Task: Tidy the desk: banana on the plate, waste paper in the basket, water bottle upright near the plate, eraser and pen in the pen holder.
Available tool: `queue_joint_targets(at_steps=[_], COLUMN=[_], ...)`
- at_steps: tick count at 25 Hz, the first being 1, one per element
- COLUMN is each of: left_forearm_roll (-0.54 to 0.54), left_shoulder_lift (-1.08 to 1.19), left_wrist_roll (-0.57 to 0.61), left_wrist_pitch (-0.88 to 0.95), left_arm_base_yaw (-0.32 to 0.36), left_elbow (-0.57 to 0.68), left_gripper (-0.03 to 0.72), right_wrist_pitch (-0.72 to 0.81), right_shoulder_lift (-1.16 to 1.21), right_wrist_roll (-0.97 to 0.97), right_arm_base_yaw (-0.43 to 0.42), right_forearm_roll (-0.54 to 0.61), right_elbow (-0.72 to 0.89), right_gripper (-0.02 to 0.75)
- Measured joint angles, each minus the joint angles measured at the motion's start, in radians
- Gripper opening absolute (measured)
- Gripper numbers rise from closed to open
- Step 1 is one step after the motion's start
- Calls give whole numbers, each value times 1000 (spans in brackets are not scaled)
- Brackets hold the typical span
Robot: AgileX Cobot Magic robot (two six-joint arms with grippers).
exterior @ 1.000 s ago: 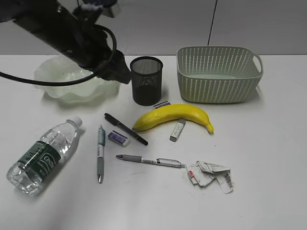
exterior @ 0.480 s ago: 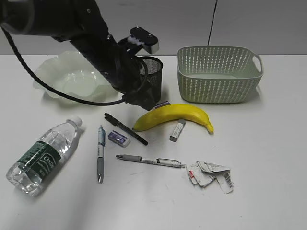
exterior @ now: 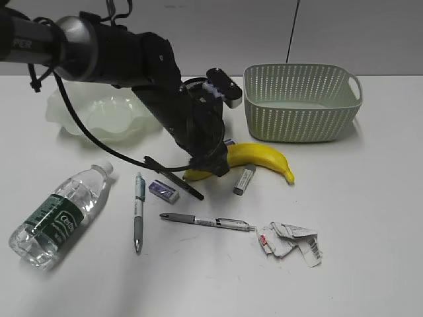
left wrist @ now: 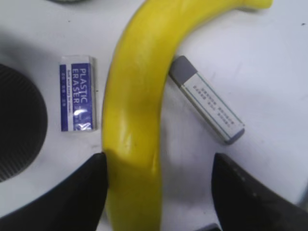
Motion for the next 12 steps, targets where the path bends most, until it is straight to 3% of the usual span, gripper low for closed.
queue_joint_targets(at_steps=[8, 12], left_forearm_roll=[36, 38], left_shoulder_lift=[49, 57], left_wrist_roll=[-5, -6], left_wrist_pitch=[-57, -67], left_arm_base_yaw=[-15, -15], left_elbow=[-8, -8], left_gripper=[479, 347], right_wrist_pitch=[0, 0], right_shoulder_lift=[0, 0], right_wrist_roll=[0, 0], right_arm_base_yaw=[0, 0], right_forearm_roll=[0, 0], right_elbow=[0, 0], right_gripper=[342, 342])
